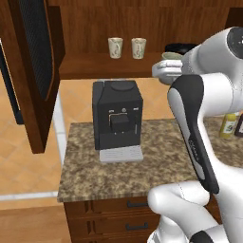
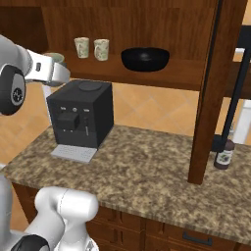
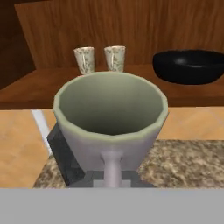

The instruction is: Gather all objects into one cabinet and sort the glasses and bowls to opposite sides.

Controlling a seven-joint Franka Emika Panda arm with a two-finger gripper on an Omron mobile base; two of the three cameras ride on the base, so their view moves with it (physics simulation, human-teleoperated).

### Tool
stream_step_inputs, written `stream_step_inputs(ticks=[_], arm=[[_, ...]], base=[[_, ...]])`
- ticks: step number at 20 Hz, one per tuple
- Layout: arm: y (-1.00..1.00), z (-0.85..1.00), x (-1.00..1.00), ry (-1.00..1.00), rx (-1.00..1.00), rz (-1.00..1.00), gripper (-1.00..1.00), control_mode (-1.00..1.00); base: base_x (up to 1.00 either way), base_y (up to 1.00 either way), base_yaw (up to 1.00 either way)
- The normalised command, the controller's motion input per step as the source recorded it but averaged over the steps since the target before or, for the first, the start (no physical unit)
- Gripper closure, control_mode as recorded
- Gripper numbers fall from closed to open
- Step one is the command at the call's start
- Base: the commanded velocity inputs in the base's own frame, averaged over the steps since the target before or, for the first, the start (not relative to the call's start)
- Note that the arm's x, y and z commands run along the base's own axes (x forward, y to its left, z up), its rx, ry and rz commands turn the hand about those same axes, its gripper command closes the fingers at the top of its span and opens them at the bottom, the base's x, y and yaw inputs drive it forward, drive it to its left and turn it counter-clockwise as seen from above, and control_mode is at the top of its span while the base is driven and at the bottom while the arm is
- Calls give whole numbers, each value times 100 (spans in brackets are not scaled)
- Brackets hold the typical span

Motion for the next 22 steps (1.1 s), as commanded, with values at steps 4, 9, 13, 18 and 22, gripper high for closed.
stream_step_inputs(ticks=[4,9,13,18,22], arm=[[-7,22,49,-18,0,0,100,-100],[0,9,19,-18,0,0,100,-100],[0,-12,27,5,0,0,100,-100],[0,-7,49,30,0,4,100,-100],[0,22,63,22,0,7,100,-100]], base=[[0,0,0],[0,0,0],[0,0,0],[0,0,0],[0,0,0]])
